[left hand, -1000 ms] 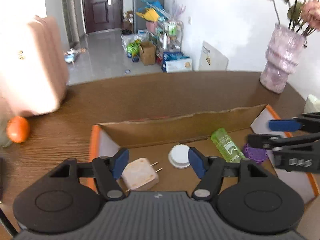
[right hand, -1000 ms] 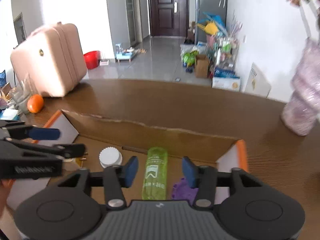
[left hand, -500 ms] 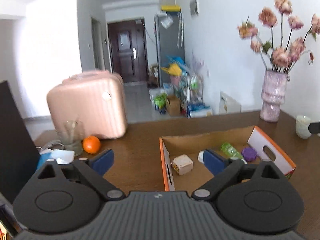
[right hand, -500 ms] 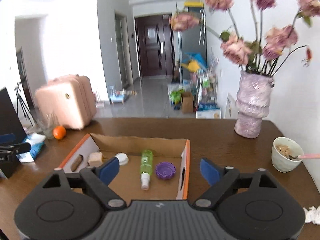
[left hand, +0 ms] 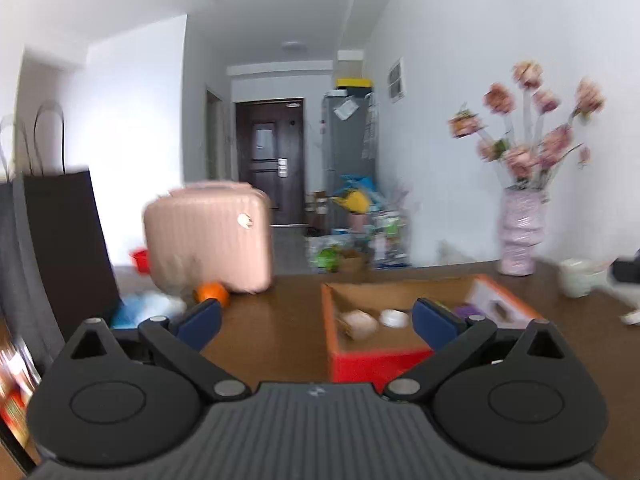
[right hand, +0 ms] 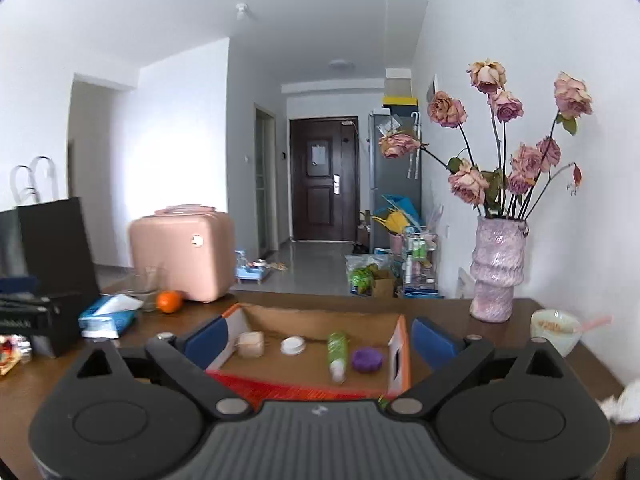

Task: Organize rigid objects
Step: 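Withdraw both tools back toward the remaining items, then grasp the red-and-white lint brush with both tools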

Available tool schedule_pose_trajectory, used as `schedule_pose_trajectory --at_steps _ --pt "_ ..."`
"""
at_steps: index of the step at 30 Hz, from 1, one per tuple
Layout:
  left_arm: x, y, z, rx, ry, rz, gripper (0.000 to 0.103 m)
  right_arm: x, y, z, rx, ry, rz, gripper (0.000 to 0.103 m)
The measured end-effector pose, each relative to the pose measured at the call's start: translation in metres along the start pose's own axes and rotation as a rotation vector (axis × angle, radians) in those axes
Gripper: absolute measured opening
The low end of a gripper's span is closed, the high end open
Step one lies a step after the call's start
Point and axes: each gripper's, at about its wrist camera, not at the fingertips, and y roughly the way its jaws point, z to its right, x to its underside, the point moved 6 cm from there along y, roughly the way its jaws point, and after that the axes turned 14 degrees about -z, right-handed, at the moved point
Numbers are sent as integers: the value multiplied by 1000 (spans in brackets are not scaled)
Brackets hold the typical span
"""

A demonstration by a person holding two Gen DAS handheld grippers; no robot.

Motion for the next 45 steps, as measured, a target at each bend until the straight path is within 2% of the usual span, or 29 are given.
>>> schedule_pose_trajectory --at_steps 3,6,8,11,13,15,21,24,28,29,31,33,36,40,42,45 --pt "36 -25 -5 58 -10 -27 103 36 -23 -12 -52 -3 -17 100" --pt "75 -52 -11 72 -30 -46 103 74 -47 -27 -60 -38 -45 100" --pt "100 -64 -18 86 -78 -70 103 99 -59 -33 -47 -41 -46 101" --pt "137 -62 -21 113 -156 -178 103 141 -70 -31 33 41 -38 101" --pt "150 -53 -19 113 -145 -236 103 166 -68 -32 28 65 -96 99" --pt "153 -47 -15 100 -120 -252 103 179 -62 -28 19 73 -149 99" --pt "143 -27 -4 97 -70 -245 103 178 -53 -17 39 109 -149 97" --pt "141 -10 2 76 -53 -267 103 175 -36 -8 43 137 -178 85" --pt "126 23 7 90 -39 -292 101 173 -4 11 6 223 -249 53" --pt "120 32 8 92 -38 -294 97 170 6 14 -10 239 -258 47" --pt "106 53 11 96 -28 -293 92 162 25 20 -20 242 -268 44" --pt "95 76 14 90 -23 -302 79 154 46 24 -12 228 -272 42" --pt "86 106 13 119 -72 -339 75 142 77 32 -27 253 -292 38" --pt "84 131 8 184 -138 -374 69 130 112 38 -70 298 -317 34" --pt "86 141 6 194 -155 -408 59 127 124 37 -82 300 -332 33" --pt "94 149 3 231 -193 -451 51 129 140 36 -66 284 -366 24"
